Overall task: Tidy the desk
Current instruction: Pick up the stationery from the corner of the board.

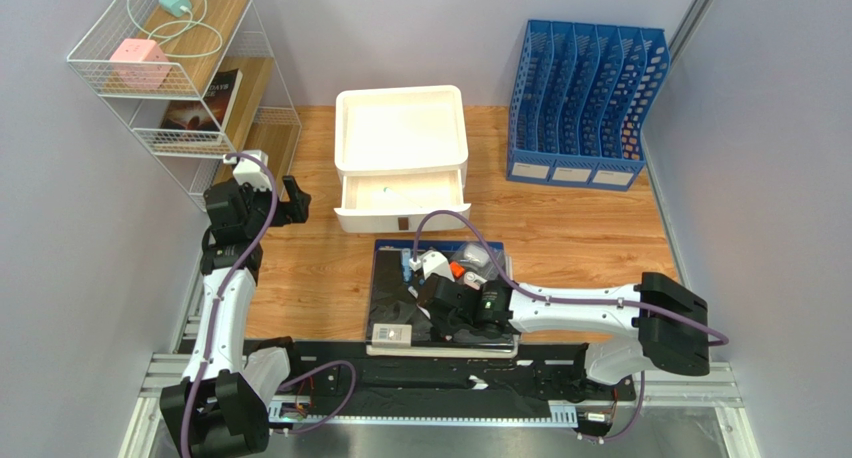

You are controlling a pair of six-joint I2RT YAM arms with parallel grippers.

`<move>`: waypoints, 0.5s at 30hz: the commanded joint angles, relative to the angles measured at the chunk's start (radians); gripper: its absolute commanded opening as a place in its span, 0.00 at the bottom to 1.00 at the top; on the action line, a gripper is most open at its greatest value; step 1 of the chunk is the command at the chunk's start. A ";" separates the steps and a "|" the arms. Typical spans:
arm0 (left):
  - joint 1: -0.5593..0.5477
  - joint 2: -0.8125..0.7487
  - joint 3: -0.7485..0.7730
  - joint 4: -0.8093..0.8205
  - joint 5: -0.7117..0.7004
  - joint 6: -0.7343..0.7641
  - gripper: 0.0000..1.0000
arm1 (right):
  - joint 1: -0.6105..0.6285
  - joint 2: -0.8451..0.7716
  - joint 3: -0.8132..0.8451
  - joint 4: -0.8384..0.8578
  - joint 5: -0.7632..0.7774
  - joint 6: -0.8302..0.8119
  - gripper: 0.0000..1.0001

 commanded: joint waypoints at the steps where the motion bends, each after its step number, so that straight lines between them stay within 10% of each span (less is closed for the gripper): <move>1: 0.009 -0.025 -0.011 0.036 0.001 -0.004 0.99 | 0.031 -0.009 0.020 -0.062 -0.032 0.043 0.23; 15: 0.009 -0.025 -0.011 0.034 0.004 -0.004 1.00 | 0.086 -0.006 -0.006 -0.107 -0.021 0.092 0.39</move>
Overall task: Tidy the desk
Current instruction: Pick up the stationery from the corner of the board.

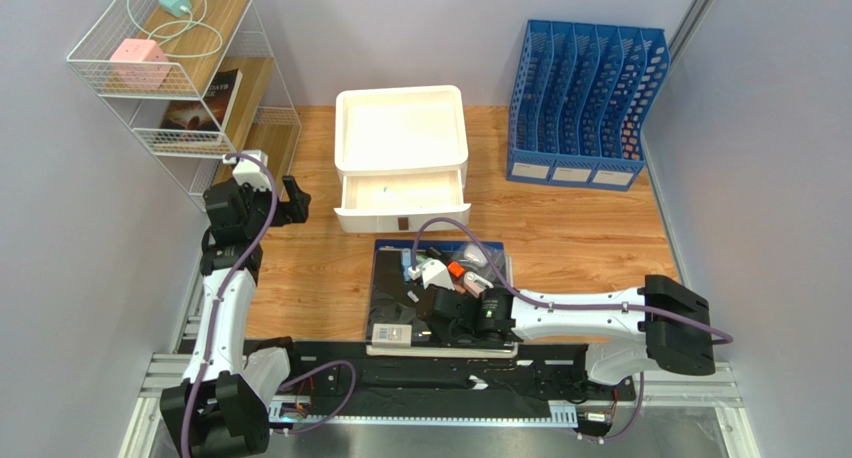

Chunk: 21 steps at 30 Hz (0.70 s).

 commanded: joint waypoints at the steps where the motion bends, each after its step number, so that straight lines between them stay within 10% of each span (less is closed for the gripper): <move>1: 0.010 -0.021 -0.011 0.034 0.004 -0.003 0.99 | 0.024 0.014 -0.013 -0.061 -0.042 0.044 0.37; 9: 0.009 -0.021 -0.010 0.034 0.002 -0.004 0.99 | 0.027 -0.018 -0.004 -0.088 -0.038 0.054 0.01; 21: 0.009 -0.024 -0.011 0.033 -0.001 -0.003 0.99 | 0.029 -0.105 0.042 -0.153 0.004 0.043 0.00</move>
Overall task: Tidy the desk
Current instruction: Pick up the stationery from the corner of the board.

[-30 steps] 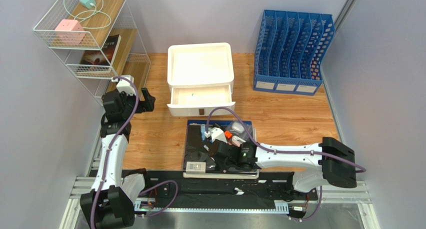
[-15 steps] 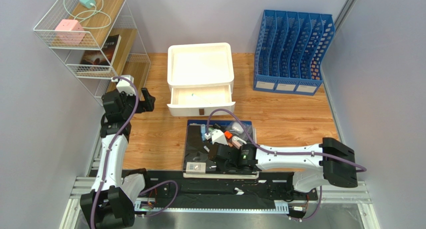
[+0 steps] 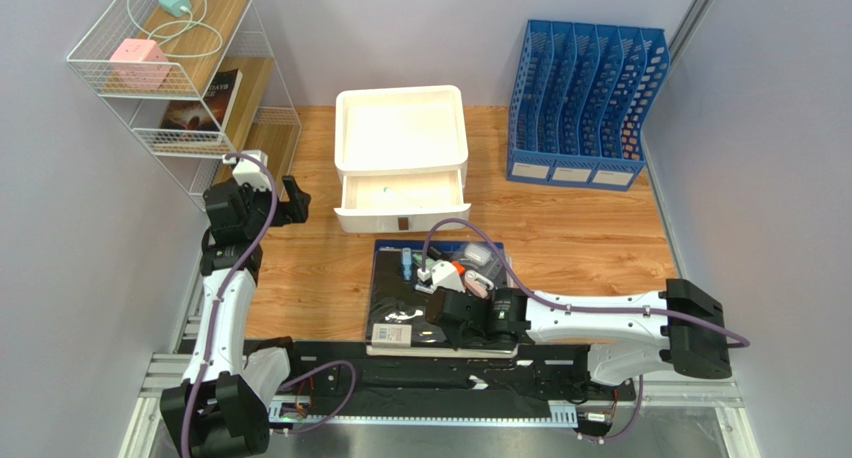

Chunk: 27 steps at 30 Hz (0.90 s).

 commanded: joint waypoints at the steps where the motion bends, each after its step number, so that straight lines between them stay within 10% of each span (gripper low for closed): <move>1: 0.009 -0.022 -0.013 0.034 -0.001 -0.003 1.00 | 0.008 -0.025 0.040 -0.034 0.001 0.006 0.00; 9: 0.009 -0.022 -0.010 0.030 -0.005 0.000 1.00 | 0.001 -0.002 0.166 -0.065 0.055 -0.073 0.02; 14: 0.009 -0.028 -0.013 0.033 0.001 -0.001 0.99 | -0.001 0.040 0.160 -0.072 0.061 -0.074 0.36; 27: 0.009 -0.027 -0.011 0.031 0.002 -0.001 1.00 | -0.018 0.031 0.019 0.023 0.021 -0.032 0.42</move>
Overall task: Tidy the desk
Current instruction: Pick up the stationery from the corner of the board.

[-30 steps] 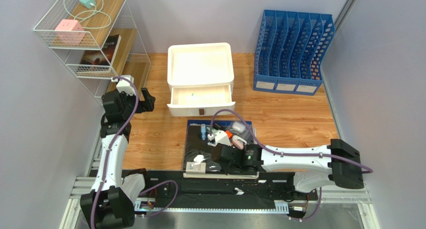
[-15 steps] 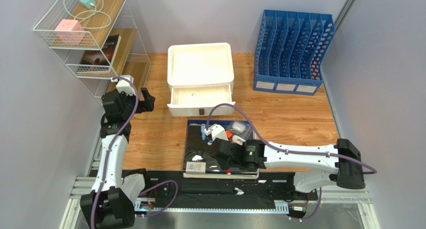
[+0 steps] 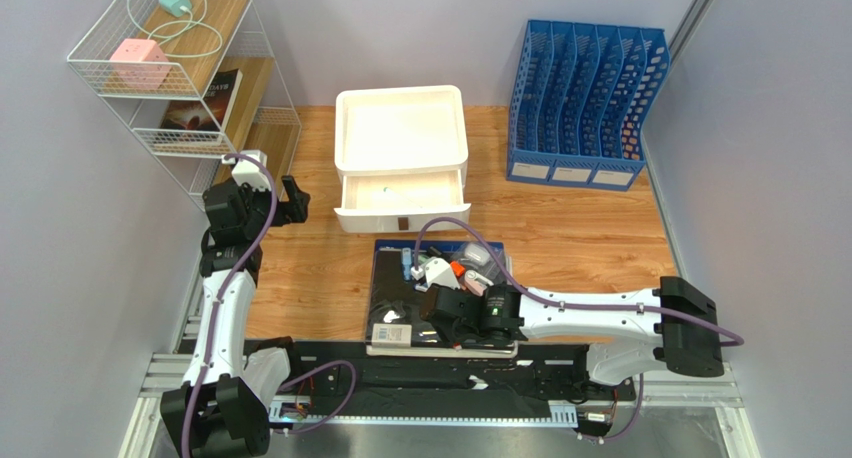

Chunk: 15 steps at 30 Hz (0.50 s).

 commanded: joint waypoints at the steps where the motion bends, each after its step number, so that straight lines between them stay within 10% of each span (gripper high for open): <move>1: 0.009 -0.018 -0.011 0.031 0.010 -0.001 0.99 | -0.010 -0.001 -0.052 0.088 -0.024 0.026 0.42; 15: 0.010 -0.018 -0.011 0.033 0.009 -0.003 1.00 | -0.019 0.014 0.001 0.063 -0.041 0.001 0.01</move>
